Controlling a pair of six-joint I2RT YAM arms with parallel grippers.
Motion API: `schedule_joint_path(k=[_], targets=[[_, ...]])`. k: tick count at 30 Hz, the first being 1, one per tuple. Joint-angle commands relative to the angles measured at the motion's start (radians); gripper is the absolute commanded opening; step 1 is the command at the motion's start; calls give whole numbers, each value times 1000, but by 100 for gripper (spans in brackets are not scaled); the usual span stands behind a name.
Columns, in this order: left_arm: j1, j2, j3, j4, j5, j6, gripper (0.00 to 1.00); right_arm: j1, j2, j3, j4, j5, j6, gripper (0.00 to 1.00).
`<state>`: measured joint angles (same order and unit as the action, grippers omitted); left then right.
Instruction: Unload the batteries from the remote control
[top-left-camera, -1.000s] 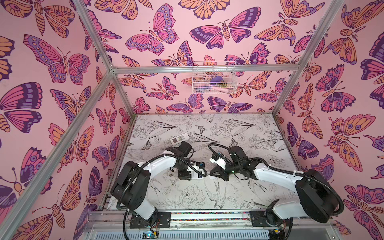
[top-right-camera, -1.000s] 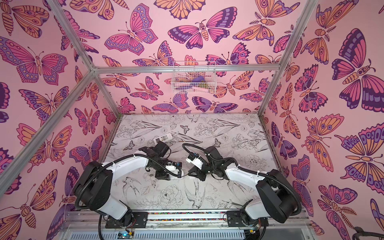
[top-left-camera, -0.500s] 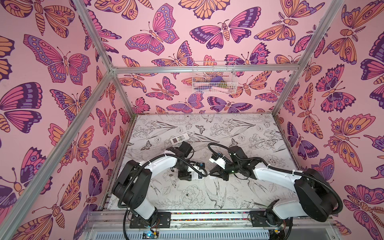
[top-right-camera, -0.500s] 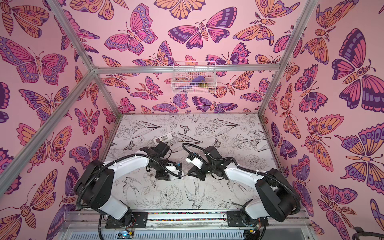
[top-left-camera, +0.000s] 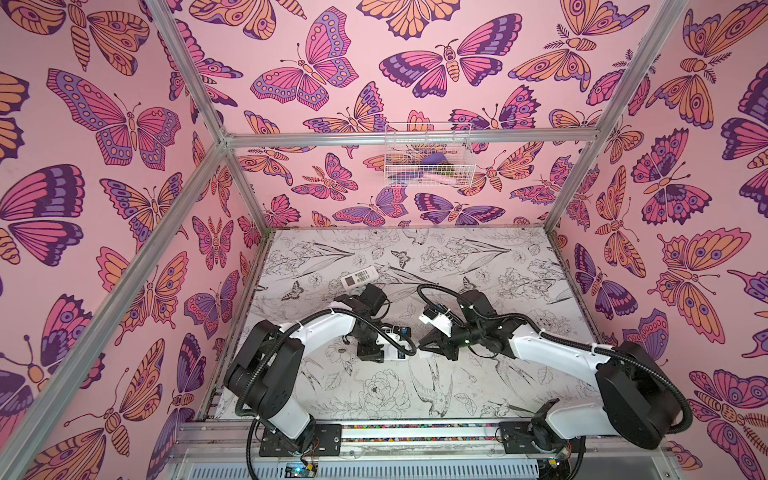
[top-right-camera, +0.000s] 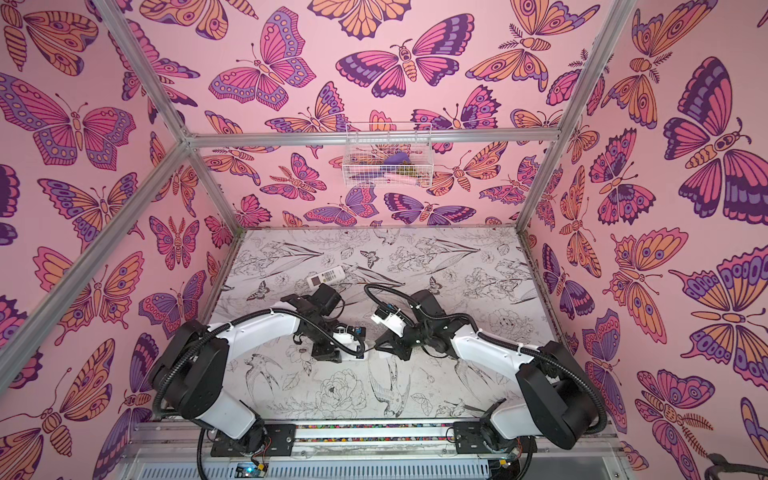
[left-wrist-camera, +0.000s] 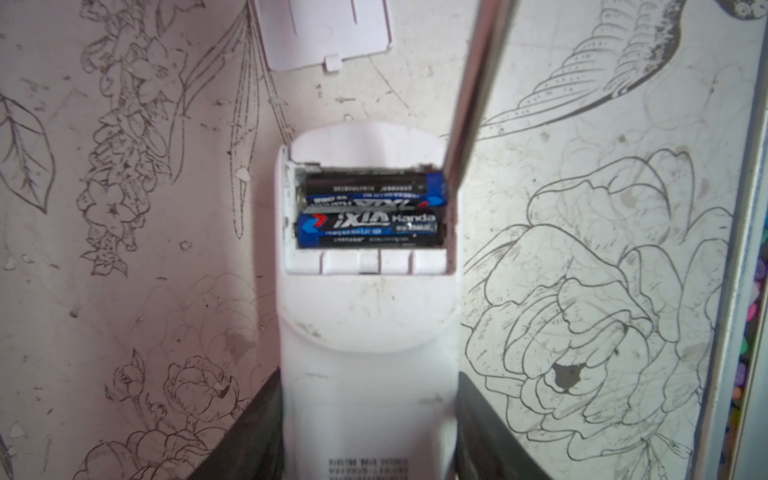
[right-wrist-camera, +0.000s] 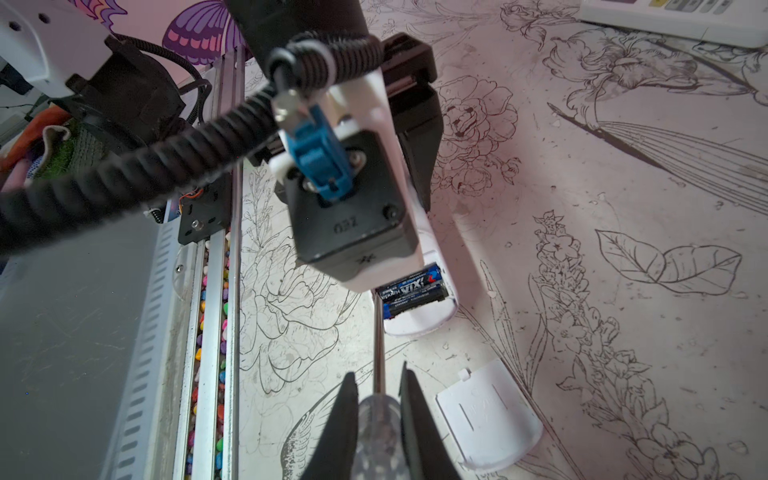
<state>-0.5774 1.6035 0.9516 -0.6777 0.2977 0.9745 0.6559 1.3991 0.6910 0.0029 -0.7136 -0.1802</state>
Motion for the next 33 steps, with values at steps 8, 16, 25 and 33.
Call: schedule_joint_path(k=[8, 16, 25, 33], targets=[[-10, 15, 12, -16, 5, -4, 41, 5, 58, 36, -30, -14, -25, 0], [-11, 26, 17, -16, -2, -2, 41, 9, 93, 45, -58, -18, -45, 0], [-13, 26, 16, -16, 0, 0, 40, 13, 103, 47, -68, 12, -59, 0], [-15, 26, 14, -15, 7, -3, 40, 37, 125, 53, -72, 17, -64, 0]])
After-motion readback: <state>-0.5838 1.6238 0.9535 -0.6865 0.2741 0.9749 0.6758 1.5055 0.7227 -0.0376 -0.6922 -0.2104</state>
